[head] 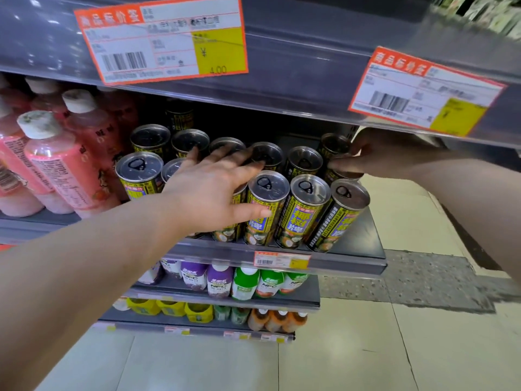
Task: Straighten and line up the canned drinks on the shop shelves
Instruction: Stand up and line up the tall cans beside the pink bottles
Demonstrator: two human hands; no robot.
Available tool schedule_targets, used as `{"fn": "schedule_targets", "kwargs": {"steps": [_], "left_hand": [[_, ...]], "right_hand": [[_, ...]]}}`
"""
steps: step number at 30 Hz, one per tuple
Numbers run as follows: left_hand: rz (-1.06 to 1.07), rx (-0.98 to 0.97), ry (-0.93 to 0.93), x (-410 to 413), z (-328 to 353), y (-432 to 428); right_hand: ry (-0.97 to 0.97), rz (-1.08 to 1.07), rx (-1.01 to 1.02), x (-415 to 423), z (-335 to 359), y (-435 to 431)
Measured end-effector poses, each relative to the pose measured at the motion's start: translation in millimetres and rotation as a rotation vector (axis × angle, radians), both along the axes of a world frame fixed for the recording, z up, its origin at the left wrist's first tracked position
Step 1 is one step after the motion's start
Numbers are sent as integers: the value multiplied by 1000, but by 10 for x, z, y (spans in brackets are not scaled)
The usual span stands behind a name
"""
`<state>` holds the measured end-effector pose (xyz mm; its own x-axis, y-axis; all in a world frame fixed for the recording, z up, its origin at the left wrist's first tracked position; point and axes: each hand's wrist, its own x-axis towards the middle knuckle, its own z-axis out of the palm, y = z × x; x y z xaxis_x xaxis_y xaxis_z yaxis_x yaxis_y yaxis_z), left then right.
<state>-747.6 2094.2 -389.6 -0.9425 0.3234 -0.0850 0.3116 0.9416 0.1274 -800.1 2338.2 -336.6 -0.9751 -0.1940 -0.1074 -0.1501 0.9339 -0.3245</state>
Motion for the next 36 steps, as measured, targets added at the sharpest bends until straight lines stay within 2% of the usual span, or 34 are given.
{"fn": "schedule_targets", "kwargs": {"steps": [2, 5, 10, 15, 19, 23, 27, 31, 36], "left_hand": [[49, 38, 40, 38, 36, 74], [39, 80, 112, 86, 79, 274], [-40, 50, 37, -17, 65, 487], [-92, -46, -6, -74, -14, 466], [-43, 52, 57, -52, 20, 460], [63, 56, 214, 32, 33, 272], [192, -23, 255, 100, 23, -52], [242, -7, 211, 159, -86, -214], [256, -1, 149, 148, -86, -215]], "right_hand": [[29, -49, 115, 46, -15, 7], [54, -143, 143, 72, -60, -33], [57, -149, 122, 40, -102, -19], [-13, -78, -23, -30, -81, 115], [145, -105, -219, -131, -136, 107], [-37, -92, -412, -264, -203, 16], [-205, -23, -412, -345, -200, -73], [-146, -132, -356, -390, -242, -122], [-104, -111, -353, -415, -244, -230]]}}
